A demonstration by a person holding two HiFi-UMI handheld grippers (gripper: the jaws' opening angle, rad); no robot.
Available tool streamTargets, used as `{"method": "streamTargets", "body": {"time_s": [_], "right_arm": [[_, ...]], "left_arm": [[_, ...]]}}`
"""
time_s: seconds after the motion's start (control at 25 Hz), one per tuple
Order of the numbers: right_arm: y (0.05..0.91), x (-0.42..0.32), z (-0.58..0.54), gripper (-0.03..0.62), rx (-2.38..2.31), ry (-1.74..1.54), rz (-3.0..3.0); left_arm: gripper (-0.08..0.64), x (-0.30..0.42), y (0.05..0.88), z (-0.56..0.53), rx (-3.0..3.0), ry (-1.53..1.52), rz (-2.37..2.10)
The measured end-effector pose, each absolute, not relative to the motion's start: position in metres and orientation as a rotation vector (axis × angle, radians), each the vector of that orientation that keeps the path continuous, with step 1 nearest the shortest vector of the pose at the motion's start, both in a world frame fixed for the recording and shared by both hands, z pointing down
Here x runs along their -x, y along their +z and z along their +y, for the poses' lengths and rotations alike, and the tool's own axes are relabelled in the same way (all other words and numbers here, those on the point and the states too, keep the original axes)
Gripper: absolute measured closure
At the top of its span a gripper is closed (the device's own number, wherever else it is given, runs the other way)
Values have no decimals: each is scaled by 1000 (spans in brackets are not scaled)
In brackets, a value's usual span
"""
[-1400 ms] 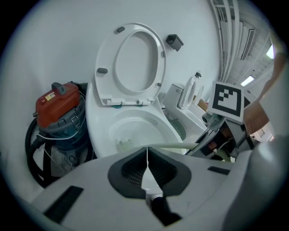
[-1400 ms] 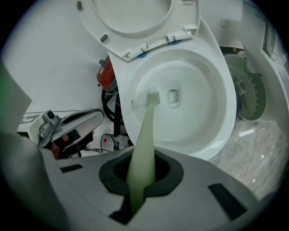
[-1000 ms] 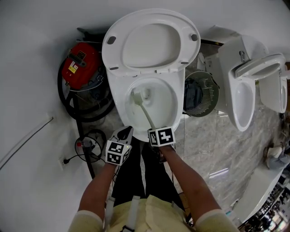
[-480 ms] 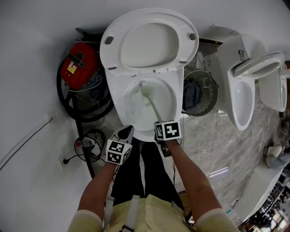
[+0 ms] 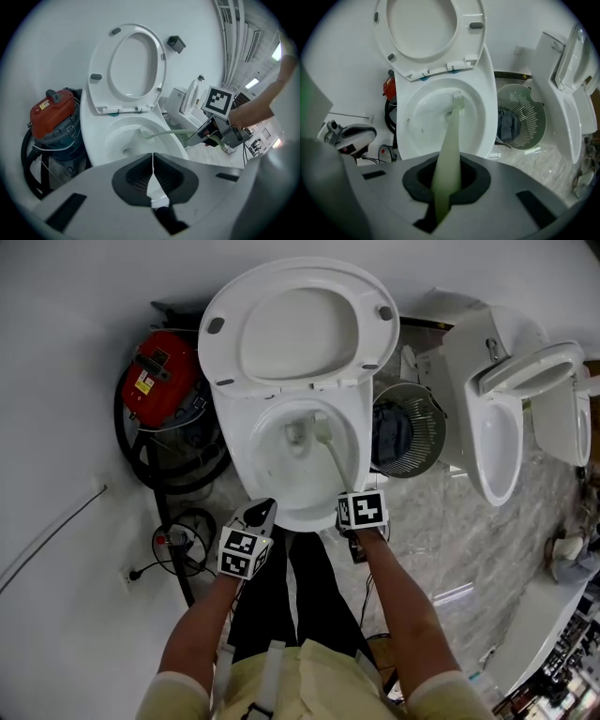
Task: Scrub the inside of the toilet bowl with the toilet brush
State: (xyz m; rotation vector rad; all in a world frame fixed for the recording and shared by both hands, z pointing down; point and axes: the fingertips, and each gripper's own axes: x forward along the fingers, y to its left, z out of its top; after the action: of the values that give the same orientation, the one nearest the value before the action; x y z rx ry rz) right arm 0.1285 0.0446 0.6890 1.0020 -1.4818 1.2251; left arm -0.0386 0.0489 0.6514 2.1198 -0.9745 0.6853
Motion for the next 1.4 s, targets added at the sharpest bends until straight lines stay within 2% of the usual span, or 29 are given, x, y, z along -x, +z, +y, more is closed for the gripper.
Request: {"method": "streamTargets", "body": {"time_s": [0.84, 1.4], "right_arm": [[674, -158, 108, 568, -940, 1241, -1365], [673, -147, 156, 568, -762, 1241, -1319]], "left_arm": [[548, 41, 638, 57, -2123, 694, -976], [548, 46, 641, 64, -2079, 686, -1013]]}}
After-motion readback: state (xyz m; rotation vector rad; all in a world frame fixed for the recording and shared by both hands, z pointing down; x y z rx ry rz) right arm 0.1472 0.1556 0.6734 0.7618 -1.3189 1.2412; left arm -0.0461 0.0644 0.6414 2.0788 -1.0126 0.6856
